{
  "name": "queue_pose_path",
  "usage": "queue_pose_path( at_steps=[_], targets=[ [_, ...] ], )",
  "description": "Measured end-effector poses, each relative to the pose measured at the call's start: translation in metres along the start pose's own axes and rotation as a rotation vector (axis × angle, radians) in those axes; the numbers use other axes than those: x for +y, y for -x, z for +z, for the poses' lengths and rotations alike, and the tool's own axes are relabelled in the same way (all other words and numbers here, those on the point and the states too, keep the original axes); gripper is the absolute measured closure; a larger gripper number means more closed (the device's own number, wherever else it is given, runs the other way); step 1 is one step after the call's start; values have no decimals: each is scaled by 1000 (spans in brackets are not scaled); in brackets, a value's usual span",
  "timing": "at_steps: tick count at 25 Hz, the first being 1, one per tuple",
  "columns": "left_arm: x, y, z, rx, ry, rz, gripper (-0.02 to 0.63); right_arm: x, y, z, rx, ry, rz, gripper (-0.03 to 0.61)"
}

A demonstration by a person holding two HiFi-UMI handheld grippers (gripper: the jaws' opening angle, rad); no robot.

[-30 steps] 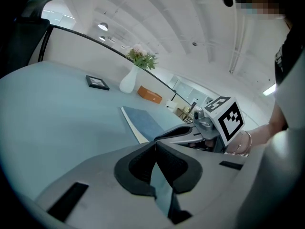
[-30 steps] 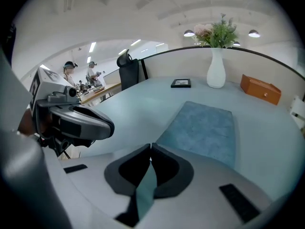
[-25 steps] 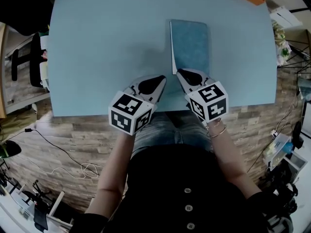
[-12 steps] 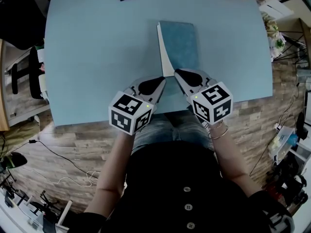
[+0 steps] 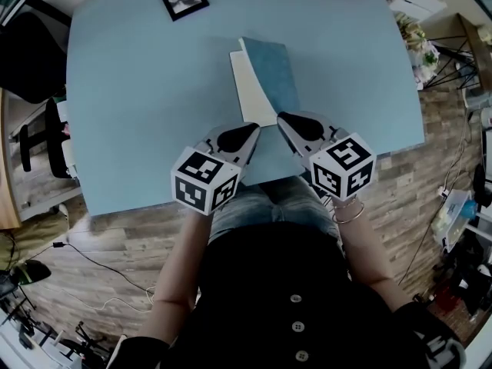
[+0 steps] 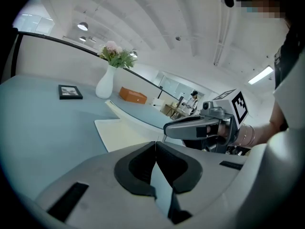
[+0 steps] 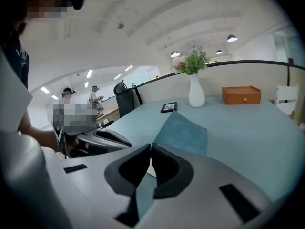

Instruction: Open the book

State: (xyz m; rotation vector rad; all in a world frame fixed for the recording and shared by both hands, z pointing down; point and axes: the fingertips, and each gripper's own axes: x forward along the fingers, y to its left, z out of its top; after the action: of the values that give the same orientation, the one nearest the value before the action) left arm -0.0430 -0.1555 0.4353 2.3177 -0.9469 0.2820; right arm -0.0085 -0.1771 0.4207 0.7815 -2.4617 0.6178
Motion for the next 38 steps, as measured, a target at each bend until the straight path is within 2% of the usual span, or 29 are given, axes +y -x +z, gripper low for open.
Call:
queue_pose_path(
  at_steps=[19,38],
  targets=[
    [-20,-28,30,-6,-71,-44,601,-47,57,10,-100,-62,-112,568],
    [-38,-66,37,51,-115,-103,601,-110,99,-11,-116,-142,-267,566]
  ],
)
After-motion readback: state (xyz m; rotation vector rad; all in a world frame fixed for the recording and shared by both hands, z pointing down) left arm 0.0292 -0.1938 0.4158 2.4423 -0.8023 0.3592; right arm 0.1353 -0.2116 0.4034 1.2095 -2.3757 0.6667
